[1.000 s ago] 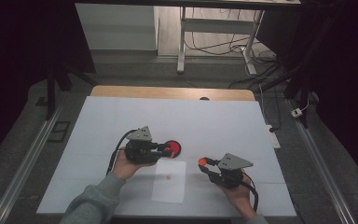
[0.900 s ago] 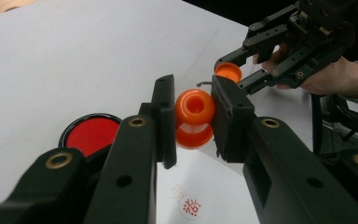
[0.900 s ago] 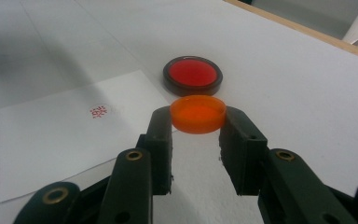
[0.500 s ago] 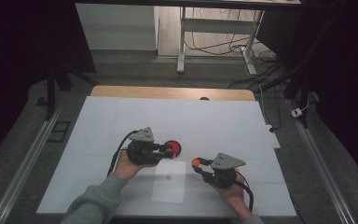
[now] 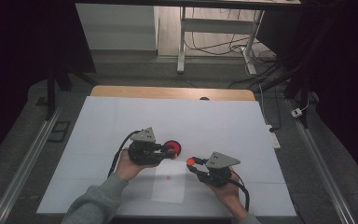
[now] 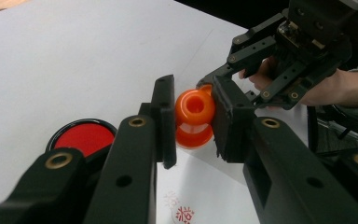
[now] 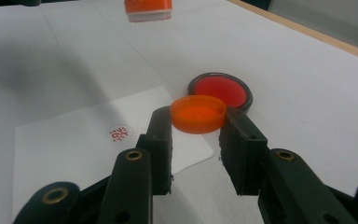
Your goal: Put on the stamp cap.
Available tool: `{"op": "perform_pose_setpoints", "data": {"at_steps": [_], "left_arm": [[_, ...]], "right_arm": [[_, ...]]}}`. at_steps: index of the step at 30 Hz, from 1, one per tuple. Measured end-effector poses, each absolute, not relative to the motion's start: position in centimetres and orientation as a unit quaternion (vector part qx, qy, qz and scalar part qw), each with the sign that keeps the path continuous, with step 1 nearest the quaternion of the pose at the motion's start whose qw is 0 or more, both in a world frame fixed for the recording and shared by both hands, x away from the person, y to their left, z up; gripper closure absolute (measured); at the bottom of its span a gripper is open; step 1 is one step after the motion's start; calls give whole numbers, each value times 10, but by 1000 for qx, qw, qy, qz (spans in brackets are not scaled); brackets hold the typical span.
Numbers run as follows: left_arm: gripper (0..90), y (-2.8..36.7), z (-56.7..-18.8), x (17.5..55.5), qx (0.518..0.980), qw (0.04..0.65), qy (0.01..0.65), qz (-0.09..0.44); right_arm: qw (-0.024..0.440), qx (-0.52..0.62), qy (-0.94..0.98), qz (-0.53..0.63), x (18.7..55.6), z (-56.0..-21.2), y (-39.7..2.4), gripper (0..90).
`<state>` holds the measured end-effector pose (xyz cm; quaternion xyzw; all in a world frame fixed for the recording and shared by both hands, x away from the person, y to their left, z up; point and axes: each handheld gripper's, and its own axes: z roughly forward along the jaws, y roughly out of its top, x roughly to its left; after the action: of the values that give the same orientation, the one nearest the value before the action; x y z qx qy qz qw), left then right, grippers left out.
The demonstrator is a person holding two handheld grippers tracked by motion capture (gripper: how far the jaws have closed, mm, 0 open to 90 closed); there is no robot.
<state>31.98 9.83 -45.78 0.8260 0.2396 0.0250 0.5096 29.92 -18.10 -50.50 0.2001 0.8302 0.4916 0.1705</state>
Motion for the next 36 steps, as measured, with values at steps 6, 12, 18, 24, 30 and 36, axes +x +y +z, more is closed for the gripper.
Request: {"op": "perform_pose_setpoints", "data": {"at_steps": [6, 12, 18, 24, 30, 36], "left_arm": [[715, 95, -457, 319, 826, 511, 237, 23], [716, 90, -459, 319, 828, 511, 232, 18], [716, 85, -459, 319, 829, 511, 229, 17], [716, 82, -460, 319, 830, 510, 227, 15], [716, 80, -461, 319, 831, 509, 225, 15], [716, 81, -462, 320, 831, 507, 227, 15]], "right_arm": [[169, 194, 831, 494, 300, -505, -174, 643], [165, 190, 831, 496, 301, -505, -169, 643], [159, 185, 832, 499, 301, -505, -162, 642], [156, 179, 831, 503, 301, -504, -156, 643], [150, 180, 828, 509, 302, -504, -154, 643], [147, 180, 827, 512, 302, -504, -153, 643]]}}
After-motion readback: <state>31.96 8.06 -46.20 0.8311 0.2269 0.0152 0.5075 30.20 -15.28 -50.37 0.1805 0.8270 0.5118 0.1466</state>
